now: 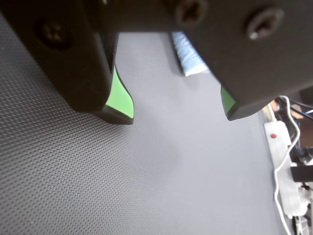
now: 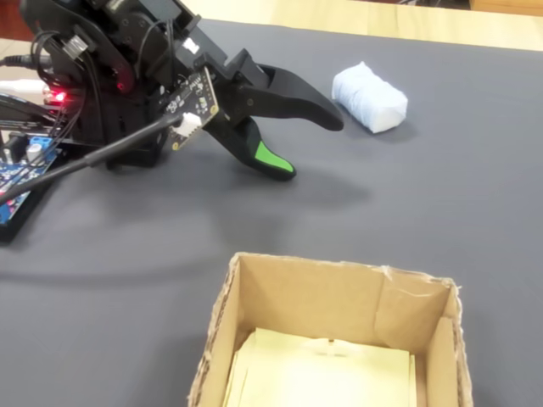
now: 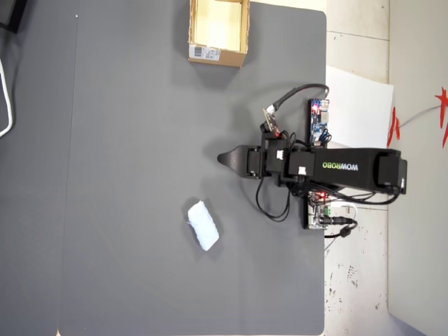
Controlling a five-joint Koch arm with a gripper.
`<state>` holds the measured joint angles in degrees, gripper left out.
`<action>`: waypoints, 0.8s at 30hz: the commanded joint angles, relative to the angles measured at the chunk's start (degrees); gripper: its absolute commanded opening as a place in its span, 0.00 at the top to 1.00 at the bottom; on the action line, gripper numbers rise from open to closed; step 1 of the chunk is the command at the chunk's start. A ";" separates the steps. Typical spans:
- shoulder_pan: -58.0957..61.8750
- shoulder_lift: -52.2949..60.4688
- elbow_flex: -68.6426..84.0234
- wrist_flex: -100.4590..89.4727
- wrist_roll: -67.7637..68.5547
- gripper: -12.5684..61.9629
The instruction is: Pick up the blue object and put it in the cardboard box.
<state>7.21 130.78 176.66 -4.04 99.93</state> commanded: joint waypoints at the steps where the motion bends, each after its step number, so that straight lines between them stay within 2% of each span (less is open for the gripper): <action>1: -0.09 5.01 2.02 3.43 0.18 0.37; 24: -2.20 5.01 2.02 7.21 -0.53 0.37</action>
<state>6.06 130.78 176.66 -3.69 99.14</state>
